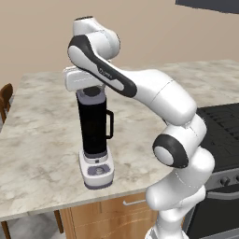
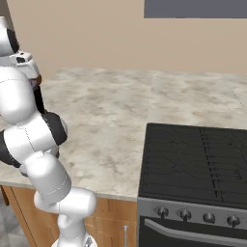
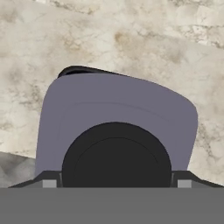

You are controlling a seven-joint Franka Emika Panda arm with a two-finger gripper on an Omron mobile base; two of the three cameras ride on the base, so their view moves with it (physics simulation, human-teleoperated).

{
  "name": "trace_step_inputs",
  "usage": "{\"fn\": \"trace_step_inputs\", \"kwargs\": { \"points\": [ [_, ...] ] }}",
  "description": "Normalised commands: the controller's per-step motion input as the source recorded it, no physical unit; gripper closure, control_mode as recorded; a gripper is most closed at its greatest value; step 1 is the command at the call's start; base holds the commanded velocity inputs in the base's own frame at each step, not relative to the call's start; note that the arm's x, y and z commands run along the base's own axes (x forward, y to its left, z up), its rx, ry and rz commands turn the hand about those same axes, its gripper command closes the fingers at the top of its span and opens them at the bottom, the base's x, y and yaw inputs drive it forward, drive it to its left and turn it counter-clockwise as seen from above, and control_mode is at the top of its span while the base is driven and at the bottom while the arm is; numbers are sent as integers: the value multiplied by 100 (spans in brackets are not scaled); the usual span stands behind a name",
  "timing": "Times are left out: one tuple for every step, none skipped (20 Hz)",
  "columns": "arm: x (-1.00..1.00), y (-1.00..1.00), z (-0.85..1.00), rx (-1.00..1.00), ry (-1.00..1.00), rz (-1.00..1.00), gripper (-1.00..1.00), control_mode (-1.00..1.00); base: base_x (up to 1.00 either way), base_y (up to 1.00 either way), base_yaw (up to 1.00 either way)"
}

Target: Grab the lemon and lime from the fridge, place them in the blender, close the lid, and turn on the blender to create a marinade.

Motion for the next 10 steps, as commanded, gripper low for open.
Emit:
{"fn": "trace_step_inputs", "kwargs": {
  "points": [
    [11, 0, -4, 9, 7, 5, 100, -100, 0, 0, 0],
    [15, 0, 0, 9, 10, 4, 100, -100, 0, 0, 0],
    [19, 0, 0, 8, 11, 3, 100, -100, 0, 0, 0],
    [14, 0, -9, 7, 7, 1, 100, -100, 0, 0, 0],
    [9, 0, -15, 6, 3, 0, 100, -100, 0, 0, 0],
    [10, 0, -19, 7, 6, 0, 100, -100, 0, 0, 0],
    [14, 0, -14, 7, 9, 0, 100, -100, 0, 0, 0],
    [12, 0, 0, 8, 8, 1, 100, -100, 0, 0, 0],
    [5, 0, 0, 6, 8, 1, 100, -100, 0, 0, 0],
    [6, 0, 0, 3, 12, 1, 100, -100, 0, 0, 0]
  ]
}}
